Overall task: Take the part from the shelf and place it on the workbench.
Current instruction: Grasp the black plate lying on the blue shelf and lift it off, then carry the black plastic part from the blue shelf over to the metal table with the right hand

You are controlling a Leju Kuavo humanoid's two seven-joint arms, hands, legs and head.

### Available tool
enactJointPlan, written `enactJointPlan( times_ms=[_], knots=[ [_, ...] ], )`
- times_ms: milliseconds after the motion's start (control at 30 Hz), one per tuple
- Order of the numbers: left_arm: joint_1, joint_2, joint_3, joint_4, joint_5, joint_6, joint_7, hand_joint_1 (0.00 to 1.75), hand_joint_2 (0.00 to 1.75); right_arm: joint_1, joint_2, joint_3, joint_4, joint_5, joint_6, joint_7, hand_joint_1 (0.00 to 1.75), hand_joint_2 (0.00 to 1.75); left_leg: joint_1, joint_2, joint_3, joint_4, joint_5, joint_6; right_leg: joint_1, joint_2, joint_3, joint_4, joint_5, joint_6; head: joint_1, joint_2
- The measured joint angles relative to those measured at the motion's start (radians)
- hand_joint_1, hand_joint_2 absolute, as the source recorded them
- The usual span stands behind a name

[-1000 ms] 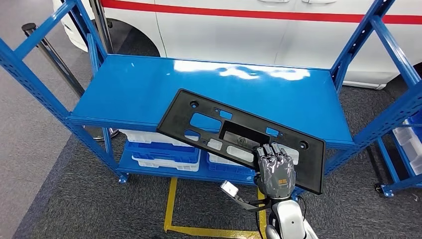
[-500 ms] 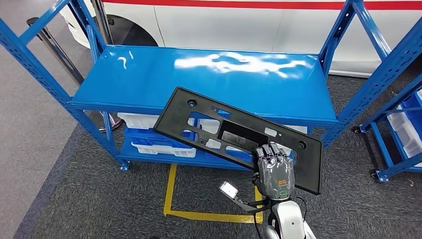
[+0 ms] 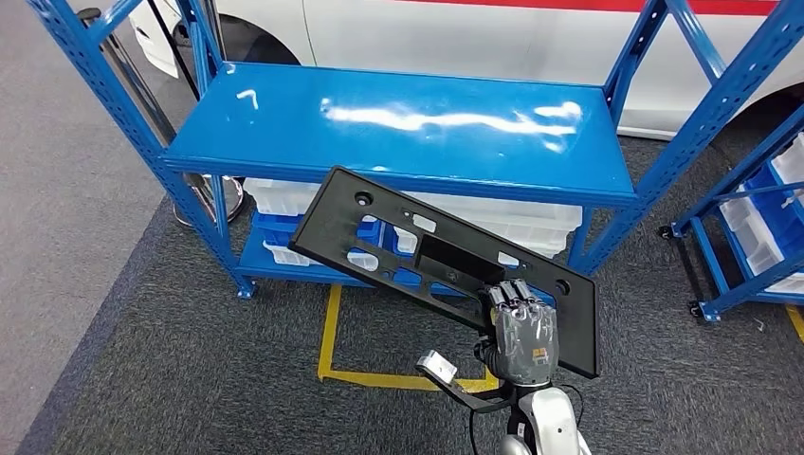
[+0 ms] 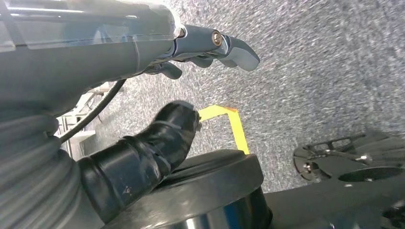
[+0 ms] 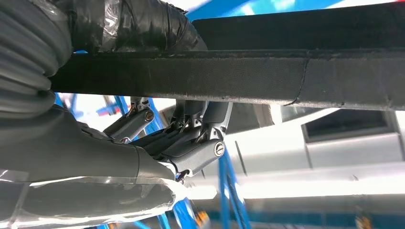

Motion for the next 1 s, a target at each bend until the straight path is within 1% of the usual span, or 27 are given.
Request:
enactJointPlan(
  times_ms=[33,67,100,133,200,233,267,333,367,400,433,467,500,533,567,600,633,700,733,767,800,833,867,900,933,967,1000],
  knots=[
    [-0.001,0.0,0.002,0.0,0.002,0.001,-0.004,0.0,1.75,-0.005,0.0,0.007,0.001,-0.063,0.018,-0.02,1.71,1.75,-0.001,-0.001,-0.016,0.008,0.007,-0.004,0.001,0.001,0.059,-0.07,-0.002,-0.003,0.0,0.0],
    [-0.001,0.001,0.006,-0.001,0.005,0.003,-0.008,0.0,1.75,-0.011,0.0,0.016,0.001,-0.141,0.047,-0.044,1.71,1.75,-0.002,-0.001,-0.026,0.015,0.014,-0.009,0.002,0.002,0.112,-0.143,-0.021,-0.007,0.0,0.0],
    [-0.001,0.001,0.011,-0.001,0.008,0.006,-0.013,0.0,1.75,-0.019,0.0,0.026,0.002,-0.22,0.083,-0.071,1.71,1.75,-0.004,0.0,-0.032,0.02,0.021,-0.014,0.005,0.004,0.149,-0.2,-0.043,-0.013,-0.001,0.0],
    [0.0,0.001,0.016,-0.001,0.012,0.008,-0.017,0.0,1.75,-0.027,0.0,0.037,0.004,-0.303,0.127,-0.099,1.71,1.75,-0.004,0.0,-0.037,0.021,0.029,-0.02,0.01,0.004,0.166,-0.232,-0.058,-0.019,-0.001,0.0],
    [0.003,0.002,0.027,-0.001,0.015,0.012,-0.023,0.0,1.75,-0.036,0.0,0.059,0.009,-0.449,0.223,-0.15,1.71,1.75,-0.002,-0.001,-0.045,0.021,0.041,-0.032,0.01,0.002,0.153,-0.244,-0.046,-0.035,-0.001,0.0],
    [0.004,0.003,0.032,-0.001,0.016,0.012,-0.025,0.0,1.75,-0.039,0.0,0.072,0.013,-0.52,0.277,-0.173,1.71,1.75,-0.001,-0.002,-0.053,0.032,0.023,-0.038,0.009,-0.001,0.141,-0.244,-0.034,-0.044,-0.002,0.0],
    [0.005,0.004,0.037,-0.001,0.014,0.012,-0.026,0.0,1.75,-0.041,0.001,0.087,0.017,-0.583,0.33,-0.192,1.71,1.75,0.0,-0.004,-0.064,0.059,-0.014,-0.044,0.006,-0.005,0.128,-0.246,-0.022,-0.053,-0.002,0.0],
    [0.004,0.006,0.044,-0.001,0.01,0.011,-0.026,0.0,1.75,-0.044,0.001,0.119,0.024,-0.699,0.427,-0.223,1.71,1.75,0.002,-0.006,-0.088,0.161,-0.122,-0.052,0.008,-0.009,0.098,-0.245,0.004,-0.064,-0.003,0.0],
    [0.003,0.007,0.046,-0.001,0.007,0.009,-0.026,0.0,1.75,-0.044,0.001,0.136,0.026,-0.752,0.471,-0.235,1.71,1.75,0.002,-0.006,-0.096,0.222,-0.159,-0.055,0.01,-0.01,0.082,-0.244,0.016,-0.066,-0.003,0.0],
    [0.003,0.008,0.047,-0.001,0.004,0.007,-0.026,0.0,1.75,-0.045,0.001,0.152,0.029,-0.805,0.513,-0.245,1.71,1.75,0.002,-0.006,-0.095,0.27,-0.171,-0.057,0.012,-0.011,0.065,-0.243,0.029,-0.066,-0.003,0.0],
    [0.002,0.009,0.048,-0.001,0.001,0.004,-0.026,0.0,1.75,-0.045,0.001,0.167,0.033,-0.858,0.555,-0.254,1.71,1.75,0.003,-0.006,-0.083,0.294,-0.158,-0.057,0.013,-0.012,0.047,-0.24,0.042,-0.065,-0.003,0.0],
    [0.002,0.01,0.049,-0.001,-0.003,0.001,-0.026,0.0,1.75,-0.045,0.001,0.181,0.036,-0.911,0.597,-0.261,1.71,1.75,0.003,-0.006,-0.057,0.284,-0.128,-0.057,0.013,-0.012,0.029,-0.237,0.054,-0.064,-0.003,0.0],
    [0.002,0.011,0.05,-0.001,-0.007,-0.002,-0.025,0.0,1.75,-0.045,0.001,0.193,0.038,-0.968,0.639,-0.268,1.71,1.75,0.004,-0.006,-0.015,0.242,-0.097,-0.056,0.014,-0.012,0.012,-0.234,0.065,-0.062,-0.003,0.0],
    [0.001,0.011,0.051,-0.001,-0.011,-0.005,-0.023,0.0,1.75,-0.045,0.001,0.204,0.039,-1.027,0.68,-0.275,1.71,1.75,0.004,-0.006,0.038,0.175,-0.086,-0.054,0.014,-0.012,-0.003,-0.229,0.075,-0.059,-0.003,0.0],
    [0.001,0.011,0.051,-0.001,-0.016,-0.01,-0.019,0.0,1.75,-0.045,0.001,0.214,0.04,-1.087,0.723,-0.279,1.71,1.75,0.003,-0.007,0.091,0.098,-0.092,-0.051,0.015,-0.011,-0.013,-0.226,0.084,-0.055,-0.003,0.0],
    [-0.001,0.011,0.052,-0.001,-0.02,-0.017,-0.013,0.0,1.75,-0.047,0.001,0.221,0.04,-1.143,0.763,-0.282,1.71,1.75,0.001,-0.009,0.128,0.038,-0.106,-0.046,0.016,-0.012,-0.02,-0.224,0.094,-0.05,-0.003,0.0],
    [-0.003,0.011,0.052,-0.001,-0.024,-0.025,-0.004,0.0,1.75,-0.049,0.002,0.228,0.041,-1.193,0.8,-0.283,1.71,1.75,-0.001,-0.009,0.147,-0.001,-0.12,-0.04,0.017,-0.013,-0.024,-0.225,0.104,-0.045,-0.002,0.0],
    [-0.009,0.011,0.052,-0.001,-0.031,-0.041,0.011,0.0,1.75,-0.055,0.004,0.242,0.045,-1.264,0.853,-0.283,1.71,1.75,-0.001,-0.008,0.142,-0.019,-0.113,-0.027,0.016,-0.012,-0.028,-0.228,0.122,-0.035,-0.002,0.0],
    [-0.012,0.012,0.052,-0.001,-0.033,-0.046,0.016,0.0,1.75,-0.057,0.005,0.248,0.048,-1.286,0.871,-0.284,1.71,1.75,0.0,-0.006,0.134,-0.02,-0.102,-0.019,0.015,-0.009,-0.032,-0.223,0.113,-0.029,-0.002,0.0],
    [-0.015,0.012,0.052,0.0,-0.034,-0.049,0.018,0.0,1.75,-0.06,0.006,0.254,0.051,-1.301,0.883,-0.284,1.71,1.75,0.002,-0.003,0.124,-0.022,-0.089,-0.01,0.015,-0.006,-0.039,-0.203,0.082,-0.024,-0.001,0.0],
    [-0.019,0.012,0.052,0.0,-0.036,-0.051,0.02,0.0,1.75,-0.061,0.006,0.26,0.054,-1.31,0.892,-0.285,1.71,1.75,0.003,0.0,0.111,-0.023,-0.075,-0.003,0.014,-0.002,-0.049,-0.165,0.033,-0.02,0.0,0.0],
    [-0.022,0.012,0.052,0.0,-0.037,-0.053,0.021,0.0,1.75,-0.063,0.006,0.265,0.058,-1.316,0.9,-0.287,1.71,1.75,0.002,0.0,0.096,-0.021,-0.063,0.002,0.013,0.0,-0.06,-0.111,-0.025,-0.017,0.0,0.0],
    [-0.024,0.012,0.053,0.0,-0.038,-0.054,0.021,0.0,1.75,-0.065,0.006,0.271,0.061,-1.321,0.906,-0.289,1.71,1.75,0.0,0.001,0.08,-0.018,-0.05,0.005,0.012,0.0,-0.069,-0.048,-0.07,-0.014,0.0,0.0],
    [-0.025,0.012,0.053,0.0,-0.038,-0.055,0.021,0.0,1.75,-0.066,0.006,0.276,0.064,-1.325,0.911,-0.29,1.71,1.75,-0.001,0.002,0.062,-0.014,-0.039,0.006,0.01,0.001,-0.073,0.008,-0.091,-0.012,0.0,0.0],
    [-0.026,0.012,0.053,0.0,-0.039,-0.055,0.021,0.0,1.75,-0.068,0.006,0.281,0.067,-1.329,0.916,-0.292,1.71,1.75,-0.002,0.002,0.042,-0.009,-0.028,0.005,0.009,0.0,-0.068,0.042,-0.084,-0.011,0.0,0.0],
    [-0.027,0.012,0.053,0.0,-0.039,-0.055,0.021,0.0,1.75,-0.07,0.005,0.286,0.069,-1.332,0.919,-0.294,1.71,1.75,-0.002,0.003,0.023,-0.003,-0.018,0.003,0.007,0.0,-0.049,0.048,-0.057,-0.011,0.0,0.0],
    [-0.028,0.013,0.054,0.0,-0.04,-0.056,0.021,0.0,1.75,-0.072,0.005,0.29,0.071,-1.336,0.923,-0.296,1.71,1.75,-0.002,0.002,0.004,0.004,-0.009,0.001,0.006,0.0,-0.014,0.02,-0.027,-0.013,0.0,0.0]
  ],
)
